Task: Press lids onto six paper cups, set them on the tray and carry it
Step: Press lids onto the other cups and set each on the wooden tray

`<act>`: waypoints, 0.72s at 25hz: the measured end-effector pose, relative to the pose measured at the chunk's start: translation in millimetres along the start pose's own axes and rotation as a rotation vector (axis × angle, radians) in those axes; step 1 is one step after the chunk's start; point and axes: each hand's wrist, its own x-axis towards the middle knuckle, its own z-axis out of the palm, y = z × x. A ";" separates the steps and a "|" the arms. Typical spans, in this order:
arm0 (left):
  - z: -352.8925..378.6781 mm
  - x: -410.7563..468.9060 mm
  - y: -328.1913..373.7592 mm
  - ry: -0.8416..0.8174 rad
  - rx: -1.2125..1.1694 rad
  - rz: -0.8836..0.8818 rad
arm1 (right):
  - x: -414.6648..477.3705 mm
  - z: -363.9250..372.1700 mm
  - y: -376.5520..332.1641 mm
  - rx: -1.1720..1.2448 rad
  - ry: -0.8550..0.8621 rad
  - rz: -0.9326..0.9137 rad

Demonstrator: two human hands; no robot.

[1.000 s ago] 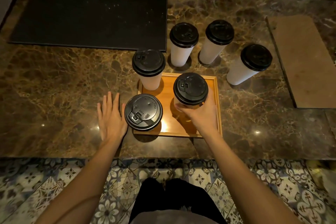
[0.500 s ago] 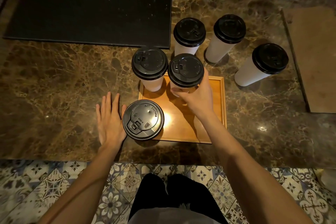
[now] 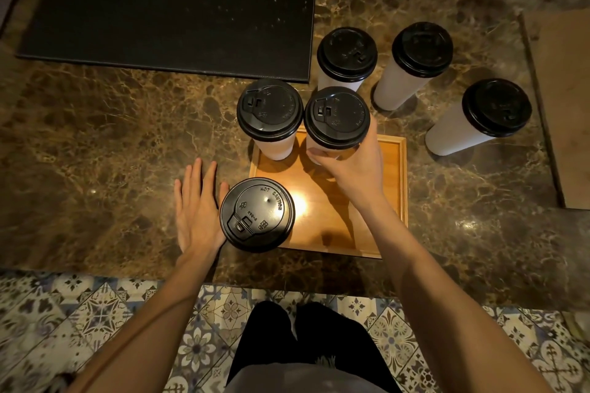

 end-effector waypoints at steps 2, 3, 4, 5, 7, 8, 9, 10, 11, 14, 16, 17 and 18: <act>-0.2 0.5 0.5 0.000 0.003 0.002 | 0.0 -2.6 -2.5 -0.023 -0.003 -0.005; 0.1 0.5 0.6 -0.002 0.007 0.000 | -0.4 -3.6 -3.5 -0.027 -0.009 -0.006; 0.4 0.8 0.5 -0.002 0.009 -0.002 | 0.1 -4.9 -5.1 -0.021 -0.024 -0.005; 0.8 0.9 0.5 -0.004 0.010 -0.004 | 0.4 -7.3 -6.4 -0.012 -0.055 -0.002; 0.3 1.5 0.4 -0.005 0.008 -0.007 | 2.3 -15.5 -6.2 0.007 -0.171 0.006; -0.3 1.6 0.2 -0.008 0.006 -0.006 | 3.3 -22.2 -4.6 0.016 -0.242 0.018; -0.8 1.8 0.3 -0.008 0.004 -0.005 | 4.7 -30.1 -1.9 0.025 -0.293 0.034; -1.3 2.1 0.3 -0.008 0.003 -0.003 | 6.5 -38.6 1.2 0.041 -0.293 0.061; -1.9 2.4 0.6 -0.008 0.001 -0.002 | 9.6 -46.5 3.8 0.070 -0.239 0.096; -1.9 3.3 2.0 -0.008 -0.009 0.006 | 29.3 -58.1 8.1 0.089 -0.019 0.120; -0.9 4.1 2.1 -0.008 -0.018 -0.001 | 48.7 -53.0 3.3 0.077 -0.052 0.113; -0.2 4.3 1.8 -0.003 -0.023 -0.007 | 59.0 -47.2 0.7 0.086 -0.093 0.114; 0.2 4.1 1.0 0.006 -0.027 -0.010 | 68.0 -40.1 -1.8 0.105 -0.131 0.115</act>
